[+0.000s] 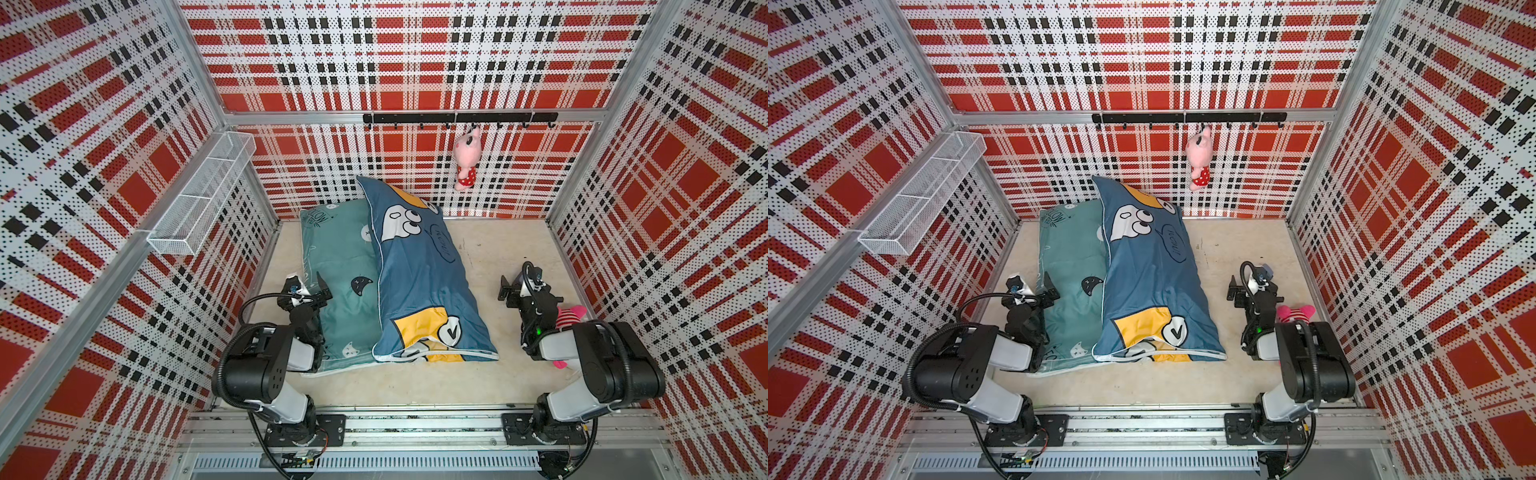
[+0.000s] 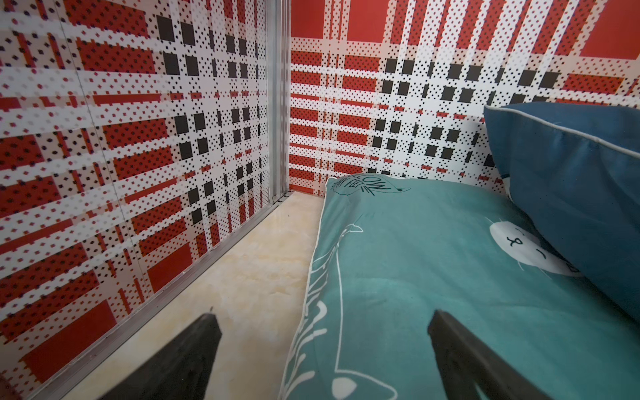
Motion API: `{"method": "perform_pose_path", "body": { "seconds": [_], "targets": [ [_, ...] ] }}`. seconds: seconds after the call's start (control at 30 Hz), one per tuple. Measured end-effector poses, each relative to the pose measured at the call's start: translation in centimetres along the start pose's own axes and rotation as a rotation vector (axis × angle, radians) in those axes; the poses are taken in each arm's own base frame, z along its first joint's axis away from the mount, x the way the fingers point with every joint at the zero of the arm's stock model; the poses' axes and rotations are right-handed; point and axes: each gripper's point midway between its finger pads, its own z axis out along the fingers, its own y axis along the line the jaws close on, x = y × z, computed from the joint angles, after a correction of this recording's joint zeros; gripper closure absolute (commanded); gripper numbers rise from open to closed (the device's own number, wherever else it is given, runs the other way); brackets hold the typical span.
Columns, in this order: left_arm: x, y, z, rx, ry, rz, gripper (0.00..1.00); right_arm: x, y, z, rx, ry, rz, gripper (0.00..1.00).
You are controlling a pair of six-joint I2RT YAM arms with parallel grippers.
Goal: Zip up pillowcases
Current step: Pick up the pillowcase from the pillowcase.
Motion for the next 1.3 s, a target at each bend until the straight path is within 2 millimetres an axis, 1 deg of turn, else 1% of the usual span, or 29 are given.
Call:
{"method": "perform_pose_path", "body": {
  "seconds": [0.03, 0.1, 0.17, 0.23, 0.3, 0.37, 0.4, 0.47, 0.53, 0.57, 0.63, 0.67, 0.73, 0.83, 0.9, 1.0, 1.03, 1.07, 1.1, 1.17, 1.2, 1.23, 1.3],
  "targets": [
    [-0.6, 0.0, -0.3, -0.017, -0.008, 0.002, 0.02, -0.8, -0.1, 0.0, 0.004, -0.001, 0.003, 0.00],
    [-2.8, -0.8, -1.1, -0.028, -0.040, -0.005, 0.02, -3.3, -0.1, -0.2, 0.006, -0.024, 0.016, 0.00],
    [-6.4, -2.6, -1.7, -0.025, -0.081, -0.041, 0.02, -5.9, -0.2, -0.7, 0.009, -0.047, 0.038, 0.01],
    [-10.4, -5.4, -1.9, 0.011, -0.110, -0.104, 0.02, -7.4, -0.4, -1.2, 0.017, -0.042, 0.064, 0.02],
    [-13.9, -8.6, -2.3, 0.079, -0.103, -0.181, 0.02, -7.7, -0.5, -1.5, 0.022, 0.000, 0.090, 0.04],
    [-16.4, -12.3, -2.8, 0.179, -0.062, -0.256, 0.02, -7.1, -0.4, -1.6, 0.016, 0.077, 0.115, 0.09],
    [-16.9, -13.9, -3.0, 0.229, -0.030, -0.276, 0.02, -6.7, -0.2, -1.5, -0.002, 0.122, 0.130, 0.10],
    [-17.2, -17.9, -3.3, 0.342, 0.068, -0.288, 0.02, -5.9, 0.6, -1.5, -0.057, 0.220, 0.162, 0.10],
    [-16.7, -22.2, -3.8, 0.444, 0.173, -0.280, 0.02, -5.4, 1.7, -1.6, -0.130, 0.306, 0.193, 0.07],
    [-15.7, -23.8, -4.3, 0.490, 0.223, -0.271, 0.02, -5.1, 2.4, -1.8, -0.174, 0.342, 0.207, 0.05],
    [-13.0, -25.9, -5.5, 0.556, 0.328, -0.258, 0.02, -4.3, 3.9, -2.5, -0.257, 0.408, 0.227, 0.02],
    [-11.6, -26.4, -6.0, 0.575, 0.377, -0.244, 0.02, -4.0, 4.5, -2.8, -0.291, 0.434, 0.238, 0.01],
    [-8.5, -27.0, -6.3, 0.581, 0.472, -0.224, 0.02, -3.3, 5.8, -3.5, -0.372, 0.488, 0.262, 0.00],
    [-5.4, -27.8, -6.5, 0.595, 0.562, -0.227, 0.02, -3.0, 7.4, -3.6, -0.471, 0.532, 0.294, 0.00],
    [-4.1, -28.4, -6.6, 0.606, 0.600, -0.240, 0.02, -2.8, 8.3, -3.5, -0.522, 0.550, 0.318, 0.00],
    [-2.8, -29.9, -7.0, 0.639, 0.633, -0.261, 0.01, -2.4, 9.5, -3.1, -0.597, 0.564, 0.366, 0.00],
    [-2.4, -30.3, -7.1, 0.649, 0.640, -0.267, 0.04, -2.3, 9.8, -2.8, -0.620, 0.567, 0.383, 0.00],
    [-2.1, -30.8, -7.1, 0.660, 0.646, -0.273, 0.13, -2.1, 10.2, -2.5, -0.641, 0.569, 0.401, 0.00],
    [-1.7, -31.0, -7.0, 0.664, 0.653, -0.283, 0.27, -1.9, 10.5, -2.2, -0.661, 0.572, 0.418, 0.00],
    [-1.2, -30.9, -6.5, 0.663, 0.662, -0.308, 0.49, -1.5, 11.0, -1.6, -0.693, 0.576, 0.451, 0.00],
    [-1.0, -30.5, -6.1, 0.655, 0.660, -0.330, 0.58, -1.3, 11.2, -1.3, -0.706, 0.579, 0.470, 0.00],
    [-0.8, -30.0, -5.8, 0.652, 0.660, -0.349, 0.65, -1.1, 11.4, -1.0, -0.718, 0.576, 0.482, 0.00],
    [0.3, -28.4, -5.0, 0.628, 0.672, -0.378, 0.76, -0.9, 12.0, -0.4, -0.742, 0.575, 0.506, 0.00]
  ]
}}
